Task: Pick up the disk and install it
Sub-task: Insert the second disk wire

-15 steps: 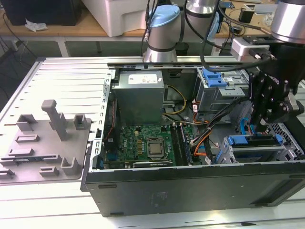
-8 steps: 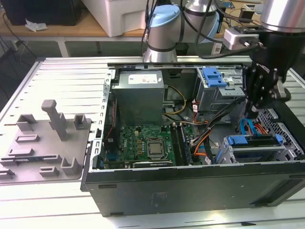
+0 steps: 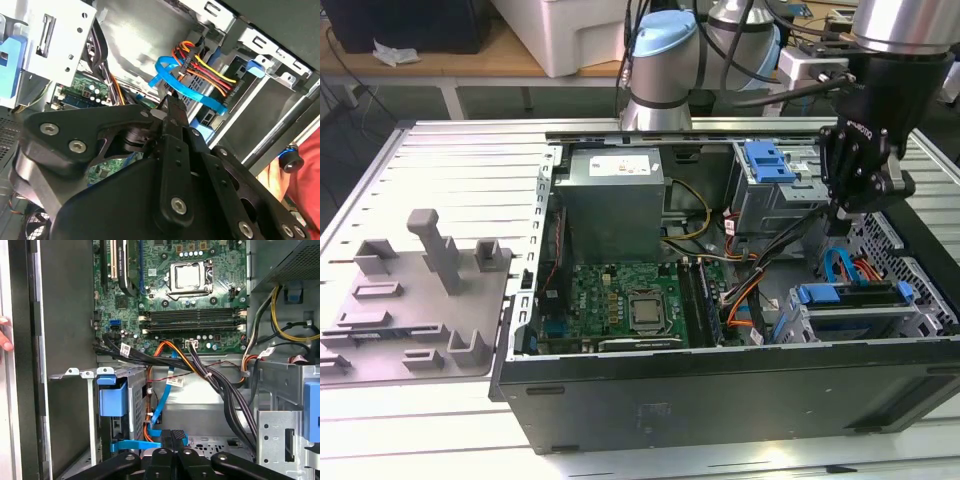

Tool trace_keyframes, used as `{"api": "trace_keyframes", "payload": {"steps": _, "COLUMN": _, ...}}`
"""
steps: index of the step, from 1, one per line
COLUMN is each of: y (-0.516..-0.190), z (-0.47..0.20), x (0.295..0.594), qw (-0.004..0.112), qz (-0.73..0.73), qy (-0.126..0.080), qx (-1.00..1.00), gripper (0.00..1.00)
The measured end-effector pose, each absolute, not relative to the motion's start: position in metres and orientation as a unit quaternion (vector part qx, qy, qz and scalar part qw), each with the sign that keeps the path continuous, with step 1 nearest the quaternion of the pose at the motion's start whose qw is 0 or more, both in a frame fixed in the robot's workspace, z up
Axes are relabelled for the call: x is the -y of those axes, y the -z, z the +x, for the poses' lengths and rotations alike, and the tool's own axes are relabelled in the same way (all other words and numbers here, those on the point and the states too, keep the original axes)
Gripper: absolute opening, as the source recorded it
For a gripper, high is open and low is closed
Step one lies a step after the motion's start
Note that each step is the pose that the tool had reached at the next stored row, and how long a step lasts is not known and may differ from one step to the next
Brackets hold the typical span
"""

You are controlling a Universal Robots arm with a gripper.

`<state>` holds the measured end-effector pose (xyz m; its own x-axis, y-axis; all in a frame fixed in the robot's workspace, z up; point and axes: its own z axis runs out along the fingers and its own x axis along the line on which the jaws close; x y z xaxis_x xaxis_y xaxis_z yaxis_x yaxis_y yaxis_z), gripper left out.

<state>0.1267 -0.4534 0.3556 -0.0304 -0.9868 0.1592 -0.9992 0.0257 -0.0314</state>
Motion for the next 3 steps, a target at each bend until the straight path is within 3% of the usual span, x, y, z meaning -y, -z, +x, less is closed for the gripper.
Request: {"api": "trace_keyframes", "payload": {"steps": 3, "y": -0.3556, "z": 0.1267, "x": 0.4534, "qw": 0.047, "qz": 0.695, "qy": -0.068, "qx": 0.715, "gripper": 0.11}}
